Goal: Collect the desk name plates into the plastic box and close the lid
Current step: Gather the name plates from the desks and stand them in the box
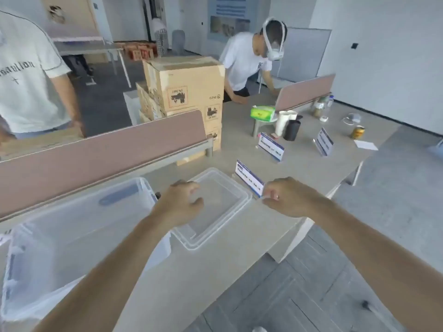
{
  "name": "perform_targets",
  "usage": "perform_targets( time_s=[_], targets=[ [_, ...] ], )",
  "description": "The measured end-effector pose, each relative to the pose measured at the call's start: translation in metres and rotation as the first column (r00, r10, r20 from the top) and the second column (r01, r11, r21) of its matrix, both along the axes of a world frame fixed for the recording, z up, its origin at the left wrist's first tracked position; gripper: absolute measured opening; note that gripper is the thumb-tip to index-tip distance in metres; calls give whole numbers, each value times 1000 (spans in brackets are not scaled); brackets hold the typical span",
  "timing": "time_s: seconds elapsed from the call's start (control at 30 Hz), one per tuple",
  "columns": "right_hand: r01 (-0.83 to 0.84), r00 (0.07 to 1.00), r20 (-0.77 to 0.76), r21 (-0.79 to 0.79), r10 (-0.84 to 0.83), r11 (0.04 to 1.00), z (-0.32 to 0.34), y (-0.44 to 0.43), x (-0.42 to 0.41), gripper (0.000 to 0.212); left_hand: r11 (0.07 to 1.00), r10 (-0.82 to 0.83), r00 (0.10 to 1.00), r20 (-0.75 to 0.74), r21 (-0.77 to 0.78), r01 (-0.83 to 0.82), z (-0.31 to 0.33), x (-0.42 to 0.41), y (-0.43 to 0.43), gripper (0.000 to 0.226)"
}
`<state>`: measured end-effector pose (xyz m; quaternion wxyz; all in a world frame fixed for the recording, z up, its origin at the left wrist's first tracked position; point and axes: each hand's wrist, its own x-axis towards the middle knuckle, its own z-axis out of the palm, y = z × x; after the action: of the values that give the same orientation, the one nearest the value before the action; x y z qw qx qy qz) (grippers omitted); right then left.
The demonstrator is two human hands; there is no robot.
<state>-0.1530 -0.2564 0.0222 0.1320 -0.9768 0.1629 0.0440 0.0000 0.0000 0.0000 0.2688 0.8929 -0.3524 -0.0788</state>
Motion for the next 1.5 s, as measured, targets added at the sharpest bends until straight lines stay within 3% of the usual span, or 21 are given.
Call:
perform_targets(
  time_s=[0.07, 0.2, 0.43, 0.73, 1.03, 1.3, 1.5],
  targets=[
    [64, 997, -42, 10, -63, 998, -6, -28, -11, 32, 994, -62, 998, -2, 86, 61, -1, -7, -35, 48],
    [118, 993, -31, 24, -117, 993, -29, -96, -30, 33, 952, -162, 987, 0, 263, 157, -4, -11, -116, 47],
    [244, 963, -107, -46, -248, 969, -60, -250, -62, 34, 891, -283, 957, 70, 388, 235, -16, -13, -284, 37],
    [314, 949, 20, -100, -314, 944, -62, -386, -92, 40, 921, -291, 957, 1, 270, 280, -31, -19, -452, 36],
    [344, 929, -56, -233, -366, 910, -51, -536, -58, 39, 944, -302, 953, 25, 151, 295, -65, 25, -582, 38],
    [163, 966, -127, -385, -227, 908, -18, -632, 4, 40, 960, -272, 961, -49, 56, 275, -75, 88, -679, 42],
    [88, 969, -189, -345, -161, 934, -34, -707, 65, 44, 969, -232, 957, -175, 47, 244, -84, 111, -746, 47]
  ],
)
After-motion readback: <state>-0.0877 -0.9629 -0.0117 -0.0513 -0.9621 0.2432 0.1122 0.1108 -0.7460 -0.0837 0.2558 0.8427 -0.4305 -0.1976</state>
